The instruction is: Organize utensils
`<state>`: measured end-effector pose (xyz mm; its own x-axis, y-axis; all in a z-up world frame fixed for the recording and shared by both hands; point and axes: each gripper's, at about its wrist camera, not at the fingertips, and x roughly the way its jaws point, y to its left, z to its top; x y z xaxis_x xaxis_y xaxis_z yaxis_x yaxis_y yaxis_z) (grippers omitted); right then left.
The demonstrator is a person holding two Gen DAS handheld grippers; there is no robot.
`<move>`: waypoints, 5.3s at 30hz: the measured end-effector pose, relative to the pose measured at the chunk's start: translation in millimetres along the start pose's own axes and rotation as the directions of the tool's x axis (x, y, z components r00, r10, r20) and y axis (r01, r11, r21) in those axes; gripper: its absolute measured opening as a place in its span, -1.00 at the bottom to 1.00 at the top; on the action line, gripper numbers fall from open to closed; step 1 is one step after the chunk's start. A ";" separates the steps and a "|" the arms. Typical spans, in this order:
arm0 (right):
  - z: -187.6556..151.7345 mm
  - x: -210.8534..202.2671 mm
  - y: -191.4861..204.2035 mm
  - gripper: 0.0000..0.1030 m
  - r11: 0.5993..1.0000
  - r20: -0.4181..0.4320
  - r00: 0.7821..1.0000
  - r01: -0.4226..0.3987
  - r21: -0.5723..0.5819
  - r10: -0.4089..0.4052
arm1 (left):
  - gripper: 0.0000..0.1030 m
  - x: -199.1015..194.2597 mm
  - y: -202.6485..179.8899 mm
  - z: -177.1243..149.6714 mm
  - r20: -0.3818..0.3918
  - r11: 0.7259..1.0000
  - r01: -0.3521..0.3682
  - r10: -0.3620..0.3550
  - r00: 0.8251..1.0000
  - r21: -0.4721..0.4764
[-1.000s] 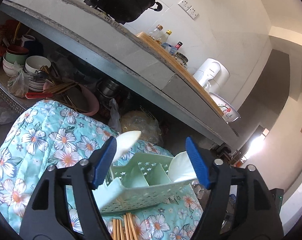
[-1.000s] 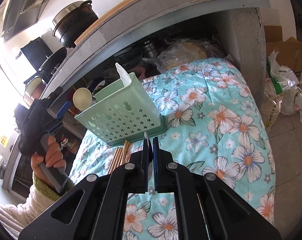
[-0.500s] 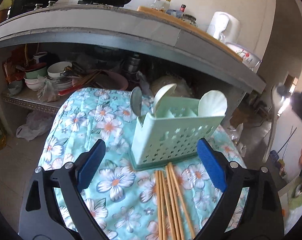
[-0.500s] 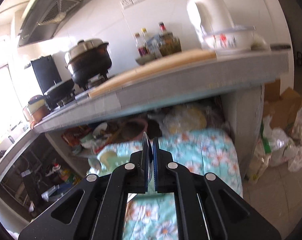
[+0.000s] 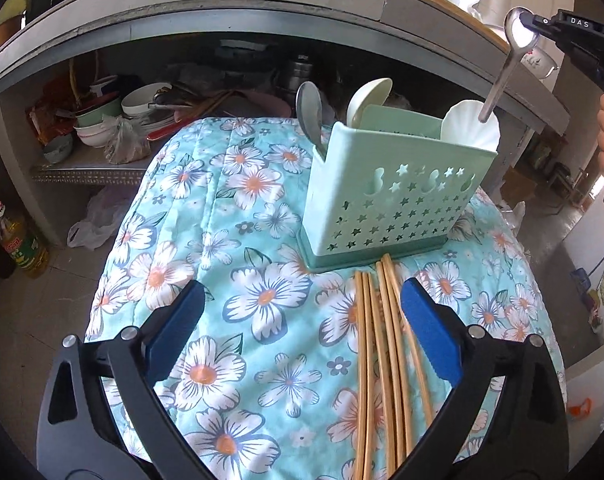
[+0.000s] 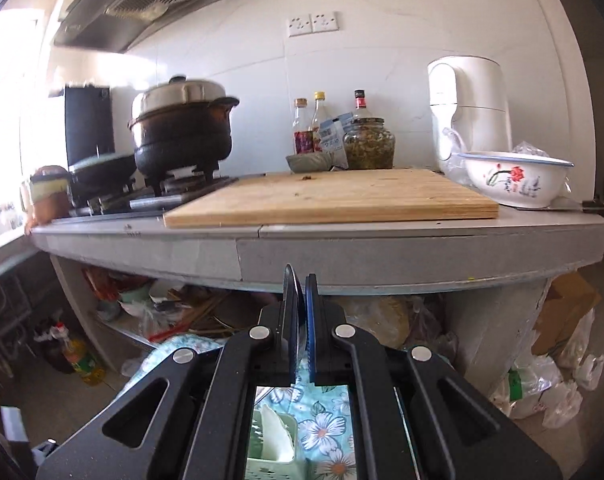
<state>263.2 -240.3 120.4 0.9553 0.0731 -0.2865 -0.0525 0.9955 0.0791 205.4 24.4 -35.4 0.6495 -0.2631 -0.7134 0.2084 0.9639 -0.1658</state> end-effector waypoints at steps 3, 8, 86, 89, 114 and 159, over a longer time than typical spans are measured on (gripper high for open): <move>-15.0 10.6 14.0 -0.92 0.996 -0.008 0.999 0.039 -0.083 -0.040 | 0.84 0.5 2.1 -1.8 0.005 1.000 -0.006 0.006 1.000 0.005; -30.1 21.3 22.2 -0.92 0.989 -0.028 0.998 0.059 -0.136 -0.063 | 0.84 -0.8 6.2 -3.5 0.025 1.000 -0.019 0.019 1.000 0.007; -311.0 -60.7 2.6 -0.86 0.852 -0.600 0.686 -0.058 0.520 0.412 | 0.52 -12.1 6.6 -70.9 -0.057 0.962 0.260 -0.255 0.965 0.084; -311.6 -61.2 2.3 -0.86 0.849 -0.597 0.686 -0.058 0.525 0.416 | 0.18 -3.3 -1.3 -72.0 -0.098 0.951 0.304 -0.298 0.950 0.059; -317.0 -68.3 -8.4 -0.86 0.824 -0.577 0.683 -0.067 0.562 0.448 | -0.91 28.7 28.7 -84.6 -0.176 0.851 0.423 -0.489 0.854 -0.310; -303.9 -80.1 19.3 0.88 0.976 -0.657 0.733 -0.042 0.215 0.177 | 0.84 -10.0 51.8 -123.7 -0.148 0.884 0.342 -0.403 0.903 -0.319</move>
<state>97.2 -208.6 -145.3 0.4996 0.2692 -0.8233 -0.0286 0.9551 0.2949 119.3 82.0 -121.1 0.3942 -0.6202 -0.6782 0.1737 0.7749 -0.6078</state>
